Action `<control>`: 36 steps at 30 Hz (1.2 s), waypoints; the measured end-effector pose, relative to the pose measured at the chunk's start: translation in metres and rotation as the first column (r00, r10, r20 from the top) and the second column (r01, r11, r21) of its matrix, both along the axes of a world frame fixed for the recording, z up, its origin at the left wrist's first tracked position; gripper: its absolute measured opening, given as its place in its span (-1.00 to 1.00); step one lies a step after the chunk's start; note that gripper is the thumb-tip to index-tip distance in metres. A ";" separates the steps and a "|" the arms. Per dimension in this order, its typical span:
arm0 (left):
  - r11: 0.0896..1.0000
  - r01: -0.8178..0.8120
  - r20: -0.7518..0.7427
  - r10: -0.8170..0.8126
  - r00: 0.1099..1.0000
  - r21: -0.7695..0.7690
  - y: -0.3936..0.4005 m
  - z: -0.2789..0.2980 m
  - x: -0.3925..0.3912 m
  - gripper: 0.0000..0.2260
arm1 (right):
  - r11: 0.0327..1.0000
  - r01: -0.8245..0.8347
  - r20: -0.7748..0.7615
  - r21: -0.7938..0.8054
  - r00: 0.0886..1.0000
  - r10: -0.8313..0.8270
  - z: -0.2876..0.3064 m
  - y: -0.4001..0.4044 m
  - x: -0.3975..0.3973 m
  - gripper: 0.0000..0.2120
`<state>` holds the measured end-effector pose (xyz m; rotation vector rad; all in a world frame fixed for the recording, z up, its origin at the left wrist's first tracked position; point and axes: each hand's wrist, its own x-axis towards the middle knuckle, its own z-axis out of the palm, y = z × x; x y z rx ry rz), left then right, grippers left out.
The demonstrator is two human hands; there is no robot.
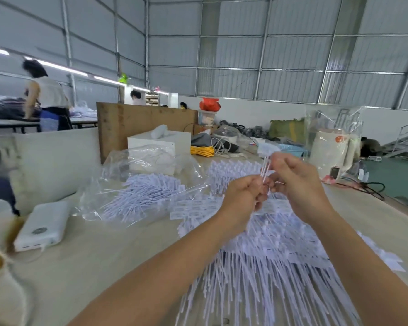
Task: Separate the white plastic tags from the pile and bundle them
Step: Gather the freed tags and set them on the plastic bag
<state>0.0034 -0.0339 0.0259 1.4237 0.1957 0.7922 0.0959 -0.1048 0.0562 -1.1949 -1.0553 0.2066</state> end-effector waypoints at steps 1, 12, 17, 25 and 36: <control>0.992 0.035 0.051 -0.028 0.998 -0.125 -0.001 0.001 0.003 -0.71 | 1.000 0.009 0.063 -0.008 0.998 -0.009 0.000 -0.001 -0.002 -0.73; 0.895 -0.395 0.287 0.330 0.899 0.207 0.042 0.019 -0.018 -0.79 | 0.786 0.021 0.438 -0.618 0.840 0.321 -0.062 -0.021 0.011 -0.59; 0.485 -0.738 0.081 0.809 0.583 0.470 0.136 -0.007 -0.070 -0.82 | 0.758 0.119 0.533 -0.641 0.779 0.329 -0.066 -0.017 0.016 -0.80; 0.477 -0.225 -0.441 0.877 0.193 0.850 0.207 -0.043 -0.106 -0.73 | 0.773 0.101 0.532 -0.626 0.780 0.329 -0.071 -0.014 0.017 -0.83; 0.038 0.104 -0.034 0.998 -0.044 0.994 0.123 0.016 -0.059 -0.68 | 0.782 0.107 0.537 -0.614 0.783 0.314 -0.071 -0.016 0.016 -0.83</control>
